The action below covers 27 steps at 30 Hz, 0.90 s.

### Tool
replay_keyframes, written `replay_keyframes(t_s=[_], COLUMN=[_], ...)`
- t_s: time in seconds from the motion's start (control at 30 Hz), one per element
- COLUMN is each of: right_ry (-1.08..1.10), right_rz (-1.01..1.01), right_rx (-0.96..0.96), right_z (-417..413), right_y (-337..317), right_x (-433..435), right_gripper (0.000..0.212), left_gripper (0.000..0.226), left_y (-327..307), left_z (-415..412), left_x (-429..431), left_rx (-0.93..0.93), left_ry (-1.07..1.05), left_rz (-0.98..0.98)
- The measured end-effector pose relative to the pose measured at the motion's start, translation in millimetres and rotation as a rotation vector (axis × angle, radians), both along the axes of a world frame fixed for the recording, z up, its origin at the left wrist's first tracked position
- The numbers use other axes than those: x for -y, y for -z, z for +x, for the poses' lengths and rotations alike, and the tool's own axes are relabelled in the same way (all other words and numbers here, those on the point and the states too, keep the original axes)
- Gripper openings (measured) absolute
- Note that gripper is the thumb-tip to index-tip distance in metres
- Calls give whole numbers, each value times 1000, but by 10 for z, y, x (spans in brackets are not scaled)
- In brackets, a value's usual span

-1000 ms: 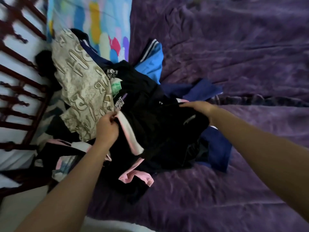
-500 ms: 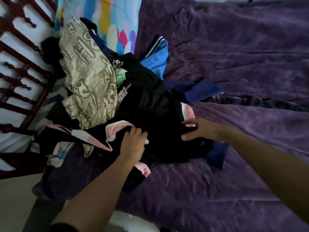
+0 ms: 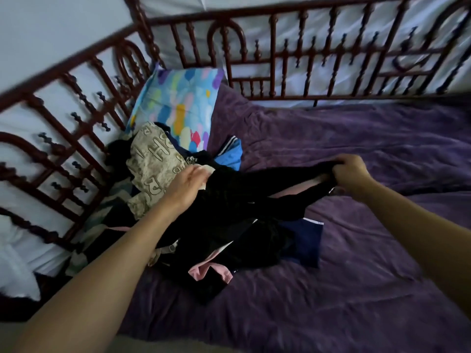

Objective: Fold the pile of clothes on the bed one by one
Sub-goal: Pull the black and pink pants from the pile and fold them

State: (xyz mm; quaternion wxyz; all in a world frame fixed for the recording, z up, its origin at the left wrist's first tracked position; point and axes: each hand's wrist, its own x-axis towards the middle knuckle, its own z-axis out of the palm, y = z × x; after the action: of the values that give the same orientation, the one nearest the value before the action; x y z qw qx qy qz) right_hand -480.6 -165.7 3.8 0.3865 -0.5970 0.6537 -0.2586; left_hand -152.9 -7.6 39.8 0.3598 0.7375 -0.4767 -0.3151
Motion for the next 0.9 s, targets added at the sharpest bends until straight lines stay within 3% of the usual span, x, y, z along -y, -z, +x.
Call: replay_keyframes(t_s=[0.07,0.13,0.2,0.3,0.4,0.5,0.6,0.67,0.73,0.8,0.9], right_ry=[18,-5,-83,-193,-180,-128,-93,-82,-97,-190,-431], right_rz=[-13,-32,-64,-164,-268,-310,-353,-349,-299,-215,-126], right_rx=[230,282,269,159,165,245,274,250,204,205,174], right_z=[-4,-9,-59,-238,-500,-828,-1194,-1468,-1762,-2055,-2399], right_y=[-485,-1000,-1480,-2089,-2590,-2984,-3219,-3283,-3274,-3210,-3051], right_x=[-213,-448,-678,-993,-1239,-1441,-1588,-1687,-1832,-2036,-2344], right_gripper=[31,27,25,24,21,12,7,15,30,41,47], left_gripper=[66,50,33,24,29,16,33,50,28,12,19], left_y=[-241,-422,-641,-1106,-1648,-2163,-2538,-2673,-2699,-2682,-2600], left_z=[-106,-228,-336,-437,-550,-747,-938,-1075,-1247,-1421,-1660], left_x=[-275,-516,-671,-768,-813,-858,-954,-950,-836,-658,-395], left_rx=[167,441,543,388,123,-5,41,257,372,234,1], left_ry=[150,278,265,109,-42,29,391,565,532,395,261], left_rz=[81,44,-159,-450,-578,-660,-636,-543,-540,-598,-602])
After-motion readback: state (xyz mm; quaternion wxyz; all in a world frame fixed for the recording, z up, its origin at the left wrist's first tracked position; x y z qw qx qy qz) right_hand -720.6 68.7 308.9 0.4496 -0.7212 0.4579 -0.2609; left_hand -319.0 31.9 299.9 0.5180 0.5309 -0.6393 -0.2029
